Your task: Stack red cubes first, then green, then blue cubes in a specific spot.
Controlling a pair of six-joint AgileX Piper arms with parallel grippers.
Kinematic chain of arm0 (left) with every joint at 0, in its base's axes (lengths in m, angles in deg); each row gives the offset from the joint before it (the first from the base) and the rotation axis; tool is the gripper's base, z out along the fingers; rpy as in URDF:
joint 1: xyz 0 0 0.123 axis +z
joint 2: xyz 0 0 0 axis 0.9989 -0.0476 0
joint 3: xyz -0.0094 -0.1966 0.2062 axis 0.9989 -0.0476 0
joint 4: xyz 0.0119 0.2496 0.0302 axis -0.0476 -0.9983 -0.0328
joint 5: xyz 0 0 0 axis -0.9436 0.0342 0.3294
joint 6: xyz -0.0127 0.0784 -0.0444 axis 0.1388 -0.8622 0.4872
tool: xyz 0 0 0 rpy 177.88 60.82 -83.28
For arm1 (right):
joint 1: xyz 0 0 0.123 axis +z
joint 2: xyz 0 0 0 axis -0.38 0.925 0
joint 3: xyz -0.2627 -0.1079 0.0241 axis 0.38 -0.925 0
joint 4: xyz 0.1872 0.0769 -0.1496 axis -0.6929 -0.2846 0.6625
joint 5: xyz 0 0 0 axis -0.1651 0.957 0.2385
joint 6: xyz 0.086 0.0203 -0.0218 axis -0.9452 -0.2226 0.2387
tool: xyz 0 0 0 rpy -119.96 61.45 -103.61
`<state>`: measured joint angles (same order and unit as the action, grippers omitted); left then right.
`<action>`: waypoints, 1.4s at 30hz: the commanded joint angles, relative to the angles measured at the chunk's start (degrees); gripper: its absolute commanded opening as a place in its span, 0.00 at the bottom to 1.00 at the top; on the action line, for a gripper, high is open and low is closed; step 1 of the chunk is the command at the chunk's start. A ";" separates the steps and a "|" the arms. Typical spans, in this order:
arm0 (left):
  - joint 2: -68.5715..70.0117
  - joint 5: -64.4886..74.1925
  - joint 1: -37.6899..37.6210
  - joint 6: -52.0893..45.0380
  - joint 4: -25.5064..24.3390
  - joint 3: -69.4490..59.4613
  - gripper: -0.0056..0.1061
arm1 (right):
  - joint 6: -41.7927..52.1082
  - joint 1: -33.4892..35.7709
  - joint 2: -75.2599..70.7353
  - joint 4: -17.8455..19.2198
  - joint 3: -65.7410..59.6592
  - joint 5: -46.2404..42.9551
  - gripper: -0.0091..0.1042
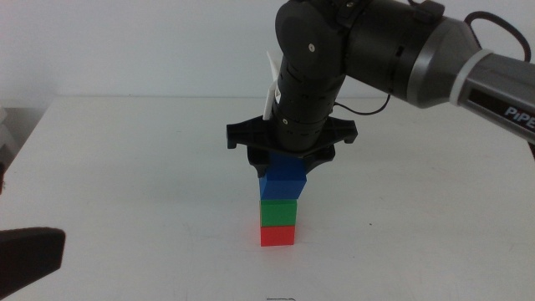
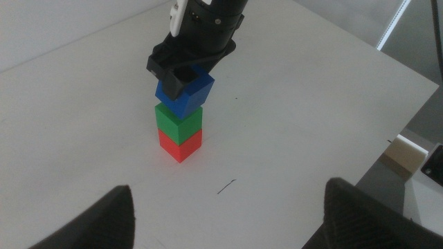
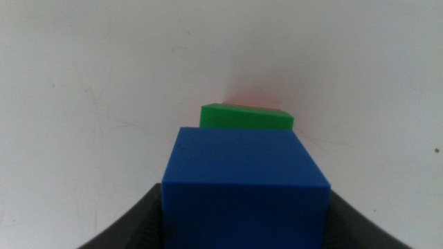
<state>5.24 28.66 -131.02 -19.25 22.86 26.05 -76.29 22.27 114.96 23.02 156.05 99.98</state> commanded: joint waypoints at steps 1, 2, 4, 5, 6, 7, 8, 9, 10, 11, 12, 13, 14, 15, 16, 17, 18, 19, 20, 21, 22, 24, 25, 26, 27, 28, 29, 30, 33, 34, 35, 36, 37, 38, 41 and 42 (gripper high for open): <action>-0.61 -3.99 -0.10 0.22 0.51 1.15 0.89 | -0.16 -0.55 -2.75 1.52 2.02 3.28 0.07; -0.61 -3.99 -0.10 0.22 0.51 1.15 0.89 | -0.33 -0.55 -2.55 2.08 2.02 3.28 0.07; -0.61 -3.99 -0.10 0.22 0.46 1.15 0.89 | -1.18 -0.67 -2.10 3.19 2.02 3.09 0.07; -0.61 -3.99 -0.10 0.22 0.46 1.15 0.89 | -1.62 -0.67 -1.96 3.43 2.02 3.02 0.07; -0.61 -3.99 -0.10 0.22 0.51 1.15 0.89 | -2.39 -0.67 -1.83 3.57 2.02 2.96 0.07; -0.61 -3.99 -0.10 0.22 0.51 1.15 0.89 | -2.93 -0.67 -1.77 3.57 2.02 2.77 0.07; -0.61 -3.99 -0.10 0.22 0.51 1.15 0.89 | -3.22 -0.67 -1.77 3.41 2.02 2.61 0.07; -0.61 -3.99 -0.10 0.22 0.51 1.15 0.89 | -3.32 -0.67 -1.77 3.36 2.02 2.32 0.07; -0.61 -3.99 -0.10 0.22 0.51 1.15 0.89 | -3.32 -0.67 -1.77 3.34 2.02 2.11 0.07; -0.61 -3.99 -0.10 0.22 0.51 1.15 0.89 | -3.32 -0.67 -1.77 3.45 2.02 1.76 0.07; -0.61 -3.99 -0.10 0.22 0.51 1.15 0.89 | -3.32 -0.67 -1.77 3.57 2.02 1.51 0.07; -0.61 -3.99 -0.10 0.22 0.51 1.15 0.89 | -3.32 -0.67 -1.77 3.57 2.02 1.28 0.07; -0.61 -3.99 -0.10 0.22 0.51 1.15 0.89 | -3.32 -0.67 -1.77 2.24 2.02 1.27 0.07; -0.61 -3.99 -0.10 0.22 0.51 1.15 0.89 | -3.32 -0.67 -1.77 2.24 2.02 1.21 0.07; -0.61 -3.99 -0.10 0.22 0.51 1.15 0.89 | -3.32 -0.67 -1.65 2.24 2.02 1.11 0.07; -0.61 -3.99 -0.10 0.22 0.51 1.15 0.89 | -3.26 -0.67 -1.18 2.73 2.02 0.96 0.07; -0.61 -3.99 -0.10 0.22 0.51 1.15 0.89 | -3.26 -0.67 -1.18 2.78 2.02 1.05 0.07; -0.61 -3.99 -0.10 0.22 0.51 1.15 0.89 | -3.26 -0.67 -1.18 2.78 2.02 0.98 0.07; -0.61 -3.99 -0.10 0.22 0.51 1.15 0.89 | -1.88 -0.27 -1.18 2.71 2.02 1.05 0.07; -0.61 -3.99 -0.10 0.22 0.51 1.15 0.89 | -1.79 -0.27 -1.18 2.71 2.02 1.05 0.07; -0.61 -3.99 -0.10 0.22 0.51 1.15 0.89 | -1.79 -0.27 -1.18 2.71 2.02 1.05 0.07; -0.61 -3.99 -0.10 0.22 0.51 1.15 0.89 | -1.79 -0.27 -1.18 2.71 2.02 0.97 0.07; -0.61 -3.99 -0.10 0.22 0.51 1.15 0.89 | -1.79 -0.27 -1.18 2.71 2.02 0.97 0.07; -0.61 -3.99 -0.10 0.22 0.51 1.15 0.89 | -1.33 0.21 -1.18 2.76 2.02 -0.24 0.07; -0.61 -3.99 -0.10 0.22 0.51 1.15 0.89 | -1.33 0.27 -1.18 2.76 2.02 -0.30 0.07; -0.61 -3.99 -0.10 0.22 0.51 1.15 0.89 | -1.33 0.27 -1.18 2.76 2.02 -0.38 0.07; -0.61 -3.99 -0.10 0.22 0.51 1.15 0.89 | -1.33 0.27 -1.18 2.76 2.02 -0.43 0.07; -0.61 -3.99 -0.10 0.22 0.51 1.15 0.89 | -1.33 0.27 -1.18 2.76 2.02 -0.47 0.07; -0.61 -3.99 -0.10 0.22 0.51 1.15 0.89 | -0.19 0.27 -0.71 3.09 2.02 -1.78 0.07; -0.61 -3.99 -0.10 0.22 0.51 1.15 0.89 | 0.35 0.27 -0.65 3.13 2.02 -1.78 0.07; -0.61 -3.99 -0.10 0.22 0.51 1.15 0.89 | 0.81 0.27 -0.63 3.08 2.02 -1.94 0.07; -0.61 -3.99 -0.10 0.22 0.51 1.15 0.89 | 1.08 0.27 -0.63 3.08 2.02 -2.08 0.07; -0.61 -3.99 -0.10 0.22 0.51 1.15 0.89 | 1.23 0.27 -0.63 3.08 2.02 -2.39 0.07; -0.61 -3.99 -0.10 0.22 0.51 1.15 0.89 | 1.23 0.32 -0.63 3.08 2.02 -2.67 0.07; -0.61 -3.99 -0.10 0.22 0.51 1.15 0.89 | 1.23 0.39 -0.63 3.08 2.02 -3.04 0.07; -0.61 -3.99 -0.10 0.22 0.51 1.15 0.89 | 1.23 0.39 -0.63 3.08 2.02 -3.04 0.07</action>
<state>5.24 28.66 -131.02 -19.25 22.85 26.05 -75.63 22.43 117.39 24.84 156.36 98.66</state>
